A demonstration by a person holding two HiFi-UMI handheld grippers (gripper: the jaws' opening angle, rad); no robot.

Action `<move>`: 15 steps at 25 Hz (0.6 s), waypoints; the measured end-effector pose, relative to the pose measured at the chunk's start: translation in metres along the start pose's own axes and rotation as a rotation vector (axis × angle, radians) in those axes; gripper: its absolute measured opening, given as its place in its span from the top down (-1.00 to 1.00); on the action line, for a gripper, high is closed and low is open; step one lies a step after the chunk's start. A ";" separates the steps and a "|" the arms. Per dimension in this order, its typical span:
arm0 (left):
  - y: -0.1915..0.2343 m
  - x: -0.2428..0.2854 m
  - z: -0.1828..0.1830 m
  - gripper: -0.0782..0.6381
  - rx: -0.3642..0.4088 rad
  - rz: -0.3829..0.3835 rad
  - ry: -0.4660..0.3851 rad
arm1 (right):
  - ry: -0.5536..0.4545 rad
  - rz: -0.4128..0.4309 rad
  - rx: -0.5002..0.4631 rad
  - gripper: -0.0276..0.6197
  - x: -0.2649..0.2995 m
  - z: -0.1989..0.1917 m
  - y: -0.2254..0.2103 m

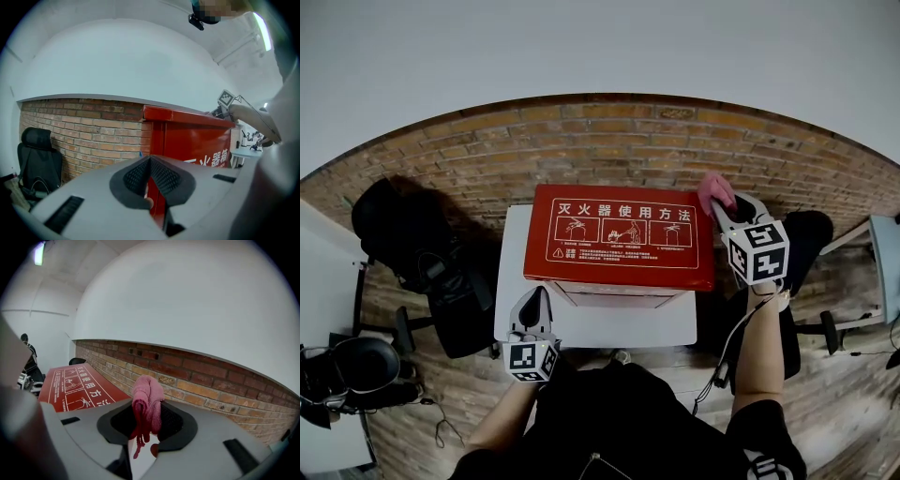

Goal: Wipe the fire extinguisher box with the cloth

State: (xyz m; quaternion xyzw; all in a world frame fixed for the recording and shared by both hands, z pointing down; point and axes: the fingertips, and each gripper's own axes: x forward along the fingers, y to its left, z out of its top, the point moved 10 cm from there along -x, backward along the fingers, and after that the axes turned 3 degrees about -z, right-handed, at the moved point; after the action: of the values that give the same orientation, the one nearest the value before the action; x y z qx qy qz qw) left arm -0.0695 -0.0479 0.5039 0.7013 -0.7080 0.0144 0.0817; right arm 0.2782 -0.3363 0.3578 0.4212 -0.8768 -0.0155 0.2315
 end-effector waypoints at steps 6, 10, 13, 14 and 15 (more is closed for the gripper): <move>0.004 -0.024 0.010 0.72 0.039 0.040 -0.011 | -0.172 -0.081 0.036 0.55 -0.029 -0.005 0.004; 0.008 -0.039 0.015 0.72 0.050 0.002 -0.023 | -0.236 -0.135 0.057 0.55 -0.067 -0.013 0.028; 0.012 -0.046 0.020 0.72 0.060 -0.047 -0.038 | -0.283 -0.172 0.081 0.55 -0.096 -0.019 0.051; 0.014 -0.049 0.022 0.72 0.062 -0.061 -0.043 | -0.300 -0.182 0.091 0.55 -0.104 -0.020 0.060; 0.015 -0.053 0.025 0.73 0.065 -0.077 -0.048 | -0.315 -0.193 0.100 0.55 -0.112 -0.021 0.070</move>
State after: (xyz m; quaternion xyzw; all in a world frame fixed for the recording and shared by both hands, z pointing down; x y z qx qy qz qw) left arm -0.0872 0.0020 0.4738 0.7306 -0.6812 0.0177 0.0423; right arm 0.2960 -0.2037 0.3483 0.5068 -0.8573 -0.0600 0.0677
